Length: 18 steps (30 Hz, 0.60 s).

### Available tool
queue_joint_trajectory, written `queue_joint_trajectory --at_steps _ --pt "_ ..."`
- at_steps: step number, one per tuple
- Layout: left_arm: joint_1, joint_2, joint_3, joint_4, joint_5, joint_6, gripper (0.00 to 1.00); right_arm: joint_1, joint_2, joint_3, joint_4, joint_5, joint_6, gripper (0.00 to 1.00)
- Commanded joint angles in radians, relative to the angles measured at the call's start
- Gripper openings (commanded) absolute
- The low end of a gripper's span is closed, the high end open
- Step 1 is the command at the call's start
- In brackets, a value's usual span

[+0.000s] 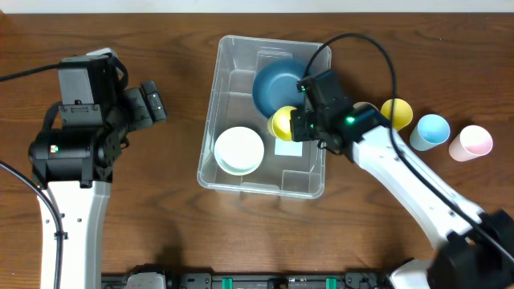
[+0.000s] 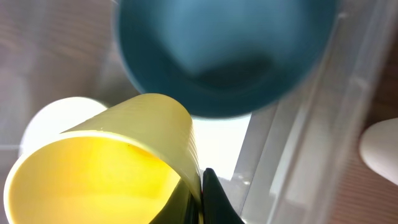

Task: Pack container
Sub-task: 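Carry the yellow cup into the container beside the white bowl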

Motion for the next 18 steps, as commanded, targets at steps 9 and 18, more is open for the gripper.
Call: queue_joint_trajectory --at_steps 9,18 --pt "0.005 0.002 0.002 -0.003 -0.012 -0.002 0.98 0.004 0.000 0.003 -0.175 0.017 -0.026 0.01" --pt "0.005 0.002 0.002 -0.003 -0.012 -0.002 0.98 0.022 0.149 0.003 -0.116 0.021 -0.025 0.01"
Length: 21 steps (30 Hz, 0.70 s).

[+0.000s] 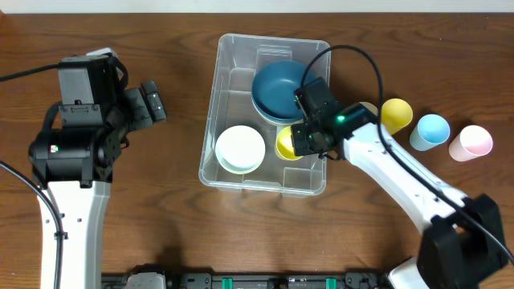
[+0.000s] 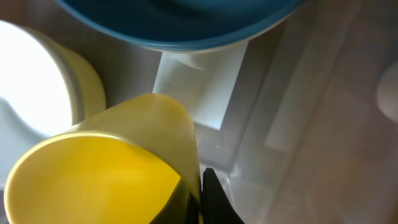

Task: Pack container
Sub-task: 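Carry the yellow cup into the container beside the white bowl, then move the right gripper back and grasp the pink cup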

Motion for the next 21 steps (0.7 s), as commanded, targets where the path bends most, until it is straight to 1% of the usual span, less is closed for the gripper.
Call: queue_joint_trajectory --at_steps 1,5,6,7,8,9,12,13,16,19,21 --pt "0.005 0.002 0.002 -0.003 -0.012 -0.002 0.98 0.008 0.053 0.002 0.029 0.014 -0.013 0.02" --pt "0.005 0.002 0.002 -0.003 -0.012 -0.002 0.98 0.010 0.103 0.002 0.047 0.002 -0.005 0.04" --pt "0.005 0.002 0.002 -0.003 -0.012 -0.002 0.98 0.010 0.105 0.002 0.047 0.001 -0.005 0.07" --pt "0.005 0.002 0.002 -0.003 -0.012 -0.002 0.98 0.010 0.103 0.002 0.048 0.000 -0.005 0.17" --pt "0.005 0.002 0.002 -0.003 -0.012 -0.002 0.98 0.010 0.095 0.005 0.050 -0.001 -0.005 0.28" --pt "0.005 0.002 0.002 -0.003 -0.012 -0.002 0.98 0.010 0.081 0.010 0.050 -0.002 -0.005 0.36" --pt "0.005 0.002 0.002 -0.003 -0.012 -0.002 0.98 0.007 0.022 0.027 0.049 0.002 -0.010 0.47" --pt "0.005 0.002 0.002 -0.003 -0.012 -0.002 0.98 0.003 -0.014 0.033 0.049 0.007 -0.014 0.52" --pt "0.005 0.002 0.002 -0.003 -0.012 -0.002 0.98 -0.023 -0.114 0.040 0.047 0.022 -0.018 0.59" --pt "0.005 0.002 0.002 -0.003 -0.012 -0.002 0.98 -0.073 -0.216 0.041 0.045 0.037 -0.017 0.63" --pt "0.005 0.002 0.002 -0.003 -0.012 -0.002 0.98 -0.136 -0.297 0.042 0.033 0.063 -0.017 0.65"
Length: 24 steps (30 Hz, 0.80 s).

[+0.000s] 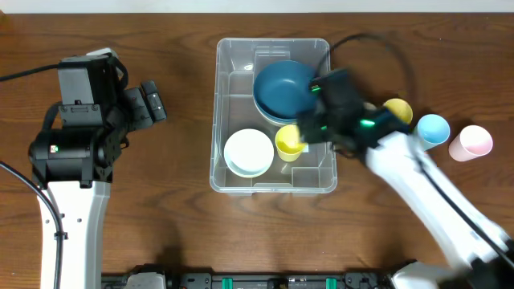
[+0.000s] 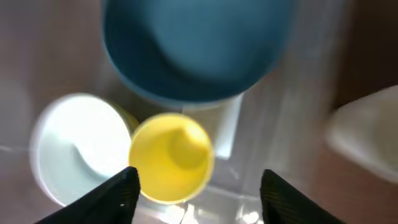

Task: Pack container
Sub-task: 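Move the right gripper back and grasp the pink cup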

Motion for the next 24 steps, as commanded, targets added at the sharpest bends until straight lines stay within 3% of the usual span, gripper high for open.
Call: queue_joint_trajectory --at_steps 1,7,13,18,24 --pt "0.005 0.002 0.002 -0.003 -0.012 -0.002 0.98 -0.106 -0.132 0.027 -0.019 0.064 -0.004 0.66" --pt "0.005 0.002 0.002 -0.003 -0.012 -0.002 0.98 -0.410 -0.252 0.027 -0.098 0.160 -0.003 0.70" --pt "0.005 0.002 0.002 -0.003 -0.012 -0.002 0.98 -0.759 -0.200 0.019 -0.124 0.147 0.087 0.78" --pt "0.005 0.002 0.002 -0.003 -0.012 -0.002 0.98 -0.924 -0.081 0.019 -0.113 0.145 0.132 0.78" --pt "0.005 0.002 0.002 -0.003 -0.012 -0.002 0.98 -1.012 0.101 0.019 -0.110 0.101 0.132 0.77"
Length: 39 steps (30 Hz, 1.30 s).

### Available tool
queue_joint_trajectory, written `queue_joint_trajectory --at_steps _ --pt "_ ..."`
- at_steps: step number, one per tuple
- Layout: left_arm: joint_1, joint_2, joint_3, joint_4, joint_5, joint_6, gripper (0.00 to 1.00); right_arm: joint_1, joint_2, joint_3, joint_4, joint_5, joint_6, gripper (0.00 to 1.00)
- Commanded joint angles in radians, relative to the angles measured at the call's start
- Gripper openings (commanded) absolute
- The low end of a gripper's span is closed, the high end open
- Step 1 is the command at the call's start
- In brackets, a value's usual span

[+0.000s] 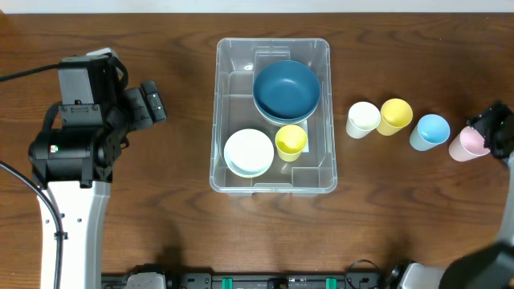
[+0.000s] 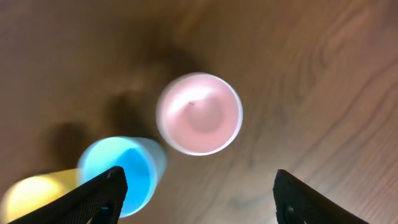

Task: Pack container
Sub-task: 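Move the right gripper back and grasp the pink cup, then stack the pink cup into the yellow cup in the container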

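Observation:
The clear plastic container [image 1: 221, 112] stands mid-table holding a dark blue bowl [image 1: 286, 90], a white bowl [image 1: 248, 152] and a yellow cup [image 1: 290, 141]. To its right stand a white cup [image 1: 362, 118], a yellow cup [image 1: 395, 115], a light blue cup [image 1: 430, 131] and a pink cup [image 1: 466, 143]. My right gripper [image 1: 499, 131] hangs open at the right edge over the pink cup [image 2: 199, 113], beside the blue cup [image 2: 124, 174], fingers [image 2: 102, 196] wide apart. My left gripper [image 1: 151, 101] sits far left of the container; its state is unclear.
Brown wooden table [image 1: 161, 209]. The left arm's body [image 1: 76, 136] takes up the left side. The four loose cups form a row between the container and the right edge.
My right gripper has left the container and moved to the table's right edge, now open above the pink cup. The yellow cup stays upright in the container.
My right gripper held a yellow cup by its rim over the container beside the blue bowl. It was then lower, near the white bowl. Then it was open with the cup standing in the container. Now it is above the pink cup.

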Motion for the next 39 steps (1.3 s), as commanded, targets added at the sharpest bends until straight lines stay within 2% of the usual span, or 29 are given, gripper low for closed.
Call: queue_joint_trajectory --at_steps 1,7,10,12,15,16,19,21,27,31,35,39 --pt "0.005 0.002 0.002 -0.003 -0.012 -0.002 0.98 -0.034 0.102 0.000 0.001 -0.023 0.026 0.77" --pt "0.005 0.002 0.002 -0.003 -0.012 -0.002 0.98 -0.082 0.242 -0.001 -0.023 -0.023 0.087 0.78" --pt "0.005 0.002 0.002 -0.003 -0.012 -0.002 0.98 -0.120 0.288 -0.002 -0.021 -0.051 0.092 0.70" --pt "0.005 0.002 0.002 -0.003 -0.012 -0.002 0.98 -0.140 0.312 -0.002 -0.020 -0.060 0.092 0.58" --pt "0.005 0.002 0.002 -0.003 -0.012 -0.002 0.98 -0.154 0.342 -0.010 -0.005 -0.062 0.092 0.49" --pt "0.005 0.002 0.002 -0.003 -0.012 -0.002 0.98 -0.155 0.349 -0.011 -0.005 -0.064 0.092 0.43" --pt "0.005 0.002 0.002 -0.003 -0.012 -0.002 0.98 -0.155 0.345 -0.010 -0.001 -0.060 0.084 0.15" --pt "0.005 0.002 0.002 -0.003 -0.012 -0.002 0.98 -0.158 0.329 -0.010 0.001 -0.051 0.076 0.01" --pt "0.005 0.002 0.002 -0.003 -0.012 -0.002 0.98 -0.168 0.170 -0.007 -0.010 -0.032 0.069 0.01" --pt "0.005 0.002 0.002 -0.003 -0.012 -0.002 0.98 -0.132 -0.020 -0.002 -0.010 -0.161 0.069 0.01" --pt "0.005 0.002 0.002 -0.003 -0.012 -0.002 0.98 0.013 -0.233 -0.002 -0.006 -0.335 0.022 0.01" --pt "0.005 0.002 0.002 -0.003 -0.012 -0.002 0.98 0.261 -0.369 -0.002 -0.021 -0.348 -0.048 0.01"
